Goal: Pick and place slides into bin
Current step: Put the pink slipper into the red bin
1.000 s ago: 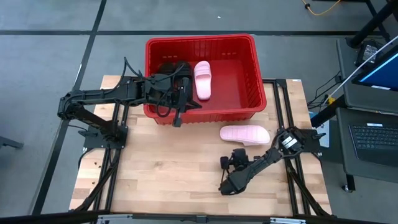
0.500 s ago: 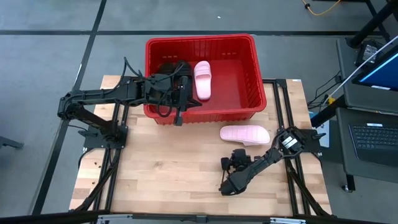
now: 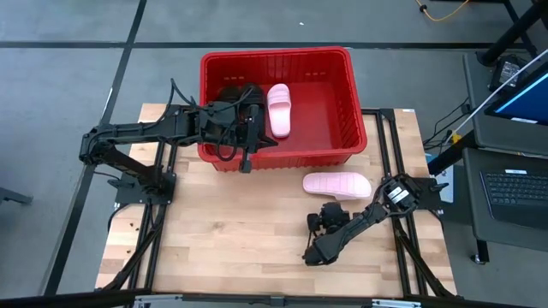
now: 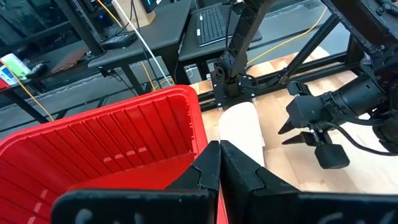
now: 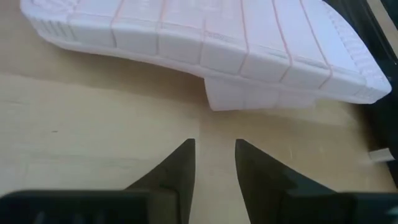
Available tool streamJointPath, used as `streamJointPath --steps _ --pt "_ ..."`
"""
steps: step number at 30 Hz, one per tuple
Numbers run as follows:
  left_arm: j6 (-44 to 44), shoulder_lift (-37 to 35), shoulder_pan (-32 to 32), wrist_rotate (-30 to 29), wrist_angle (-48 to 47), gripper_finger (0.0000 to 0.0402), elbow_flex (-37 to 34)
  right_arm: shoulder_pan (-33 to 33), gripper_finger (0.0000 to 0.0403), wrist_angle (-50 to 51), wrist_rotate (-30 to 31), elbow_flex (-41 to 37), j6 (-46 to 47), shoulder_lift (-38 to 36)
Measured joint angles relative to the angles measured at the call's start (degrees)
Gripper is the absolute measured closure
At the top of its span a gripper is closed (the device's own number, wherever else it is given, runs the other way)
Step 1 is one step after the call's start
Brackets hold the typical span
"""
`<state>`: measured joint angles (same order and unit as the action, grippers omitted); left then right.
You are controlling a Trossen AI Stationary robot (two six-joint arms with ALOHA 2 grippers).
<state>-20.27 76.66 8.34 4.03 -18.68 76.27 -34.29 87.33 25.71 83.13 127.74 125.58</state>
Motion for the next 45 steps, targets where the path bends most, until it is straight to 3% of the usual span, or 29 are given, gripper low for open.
streamJointPath --steps 28,37,45 --pt "-0.5 0.0 0.0 0.0 0.0 0.0399 0.0 -2.0 0.0288 2.7 -4.4 -0.3 -1.3 -5.1" --pt "-1.3 0.0 0.0 0.0 0.5 0.0397 0.0 -1.9 0.0288 2.7 -4.3 -0.3 -12.0 -7.8" --pt "-2.6 0.0 0.0 0.0 0.5 0.0396 0.0 -0.6 0.0288 2.7 0.1 -0.2 -36.2 -10.0"
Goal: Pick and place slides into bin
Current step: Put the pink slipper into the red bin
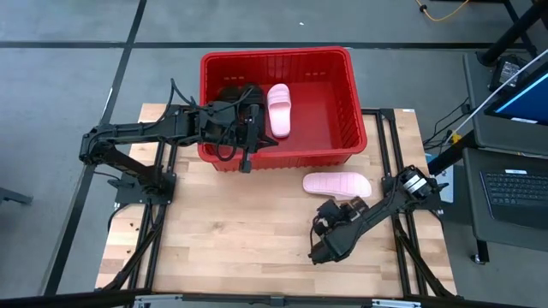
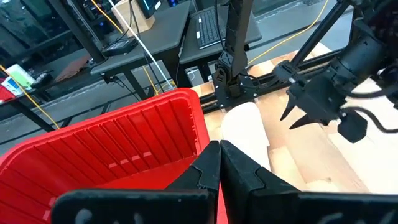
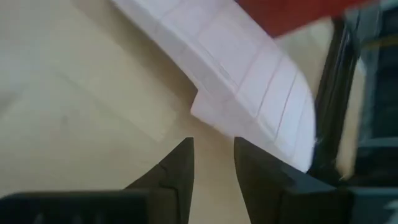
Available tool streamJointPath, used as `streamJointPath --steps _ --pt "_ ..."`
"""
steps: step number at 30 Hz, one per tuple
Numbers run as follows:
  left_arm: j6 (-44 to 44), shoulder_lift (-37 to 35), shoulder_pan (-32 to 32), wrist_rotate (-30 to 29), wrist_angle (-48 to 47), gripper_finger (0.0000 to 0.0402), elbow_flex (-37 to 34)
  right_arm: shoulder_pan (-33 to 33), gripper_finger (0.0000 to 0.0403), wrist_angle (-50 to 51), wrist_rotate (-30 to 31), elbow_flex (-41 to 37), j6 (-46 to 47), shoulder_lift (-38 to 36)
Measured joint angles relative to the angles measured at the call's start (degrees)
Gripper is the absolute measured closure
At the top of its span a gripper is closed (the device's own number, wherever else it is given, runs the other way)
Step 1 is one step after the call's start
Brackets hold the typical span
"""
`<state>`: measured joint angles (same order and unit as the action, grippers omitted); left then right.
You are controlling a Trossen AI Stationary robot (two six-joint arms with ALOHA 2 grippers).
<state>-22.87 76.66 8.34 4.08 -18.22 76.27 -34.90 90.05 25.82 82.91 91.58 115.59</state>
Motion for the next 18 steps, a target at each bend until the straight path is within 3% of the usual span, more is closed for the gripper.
streamJointPath --steps 3,7,13,18 --pt "0.0 0.0 0.0 0.0 0.0 0.0397 0.0 0.9 0.0288 0.0 0.1 0.0 -10.3 0.0" --pt "0.0 0.0 0.0 0.0 0.0 0.0399 0.0 2.1 0.0288 0.0 0.2 0.0 -17.0 0.0" --pt "0.0 0.0 0.0 0.0 0.0 0.0396 0.0 3.8 0.0288 0.0 -0.5 0.0 -17.8 0.0" --pt "0.0 0.0 0.0 0.0 0.0 0.04 0.0 4.3 0.0288 0.0 -6.5 0.0 -20.2 0.0"
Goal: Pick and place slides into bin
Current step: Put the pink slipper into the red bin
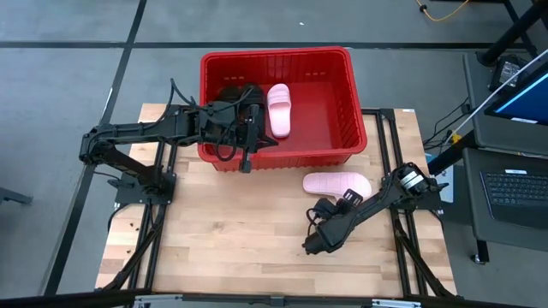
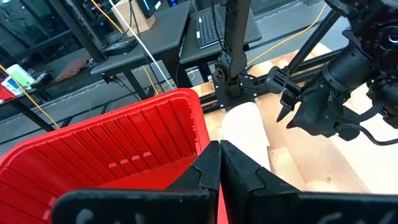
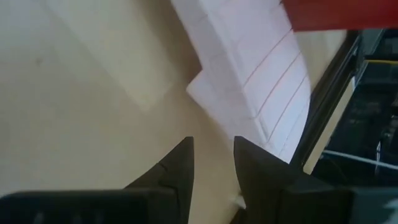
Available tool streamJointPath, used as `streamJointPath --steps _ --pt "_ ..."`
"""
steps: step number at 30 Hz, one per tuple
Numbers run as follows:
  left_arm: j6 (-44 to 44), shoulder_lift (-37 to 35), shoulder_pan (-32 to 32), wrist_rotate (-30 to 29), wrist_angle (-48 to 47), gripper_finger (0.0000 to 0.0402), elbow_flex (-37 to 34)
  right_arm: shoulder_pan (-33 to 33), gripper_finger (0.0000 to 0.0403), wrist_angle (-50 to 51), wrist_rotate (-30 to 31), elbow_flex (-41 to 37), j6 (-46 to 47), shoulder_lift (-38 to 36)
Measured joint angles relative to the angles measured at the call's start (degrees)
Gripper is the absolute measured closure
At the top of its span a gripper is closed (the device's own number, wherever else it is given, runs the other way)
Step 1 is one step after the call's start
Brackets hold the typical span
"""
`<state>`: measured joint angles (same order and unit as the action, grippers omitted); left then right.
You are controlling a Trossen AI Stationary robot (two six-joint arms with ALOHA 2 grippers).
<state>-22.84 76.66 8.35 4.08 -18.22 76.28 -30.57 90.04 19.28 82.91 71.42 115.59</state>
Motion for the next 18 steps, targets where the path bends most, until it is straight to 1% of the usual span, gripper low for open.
streamJointPath --steps 3,6,13,18 --pt "0.0 0.0 0.0 0.0 0.0 0.0397 0.0 -0.1 0.0288 0.0 -1.5 0.0 -0.5 -0.4" --pt "0.0 0.0 0.0 0.0 0.3 0.0396 0.0 -1.2 0.0288 -0.1 -2.8 0.5 -1.3 -2.4" --pt "0.1 0.0 0.0 0.0 0.4 0.0399 0.0 -5.6 0.0288 0.0 -2.9 0.3 -1.0 -12.0" --pt "0.1 0.0 0.0 0.0 0.5 0.0396 0.0 -10.4 0.0288 -0.1 -3.2 -1.4 -1.1 -17.2"
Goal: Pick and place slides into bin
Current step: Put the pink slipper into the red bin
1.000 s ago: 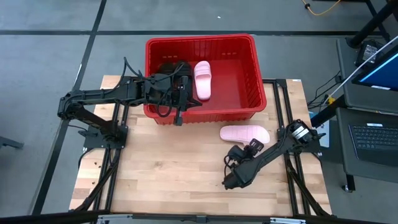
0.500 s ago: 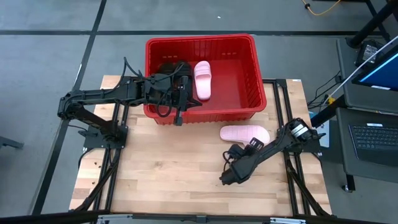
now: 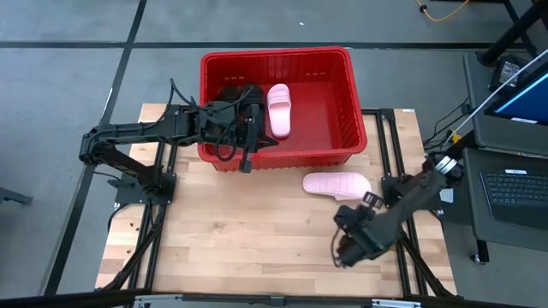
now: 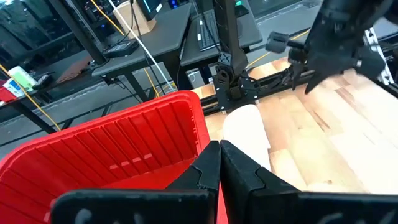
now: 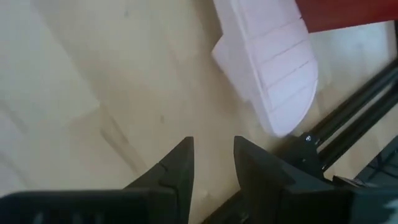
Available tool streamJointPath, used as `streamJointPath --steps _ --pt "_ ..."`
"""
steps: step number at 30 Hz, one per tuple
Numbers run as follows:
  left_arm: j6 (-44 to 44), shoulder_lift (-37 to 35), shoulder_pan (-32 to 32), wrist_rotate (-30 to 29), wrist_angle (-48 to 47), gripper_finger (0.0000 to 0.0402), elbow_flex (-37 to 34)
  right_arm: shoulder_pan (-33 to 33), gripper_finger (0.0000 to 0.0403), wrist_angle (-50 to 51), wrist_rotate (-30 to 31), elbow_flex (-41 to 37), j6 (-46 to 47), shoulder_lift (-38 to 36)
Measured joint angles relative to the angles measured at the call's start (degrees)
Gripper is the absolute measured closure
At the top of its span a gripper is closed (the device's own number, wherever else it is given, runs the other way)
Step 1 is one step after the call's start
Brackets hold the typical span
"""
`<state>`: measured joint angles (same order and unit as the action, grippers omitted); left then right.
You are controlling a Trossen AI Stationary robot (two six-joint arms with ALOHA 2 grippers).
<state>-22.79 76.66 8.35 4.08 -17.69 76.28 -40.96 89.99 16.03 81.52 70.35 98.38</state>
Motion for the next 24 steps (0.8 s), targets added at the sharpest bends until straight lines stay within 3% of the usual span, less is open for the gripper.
streamJointPath --steps 8,17,24 --pt "-0.6 0.0 0.0 0.0 0.1 0.0397 0.0 -5.6 0.0288 0.1 -3.9 -7.3 -0.1 -6.5" --pt "-1.1 0.0 0.0 -0.1 0.3 0.0399 0.0 -6.6 0.0288 0.0 -3.7 -15.4 -0.1 -10.6" --pt "-0.5 0.0 0.0 -6.6 -0.1 0.0398 0.0 -6.3 0.0277 -0.9 -3.6 -19.3 -0.1 -10.8"
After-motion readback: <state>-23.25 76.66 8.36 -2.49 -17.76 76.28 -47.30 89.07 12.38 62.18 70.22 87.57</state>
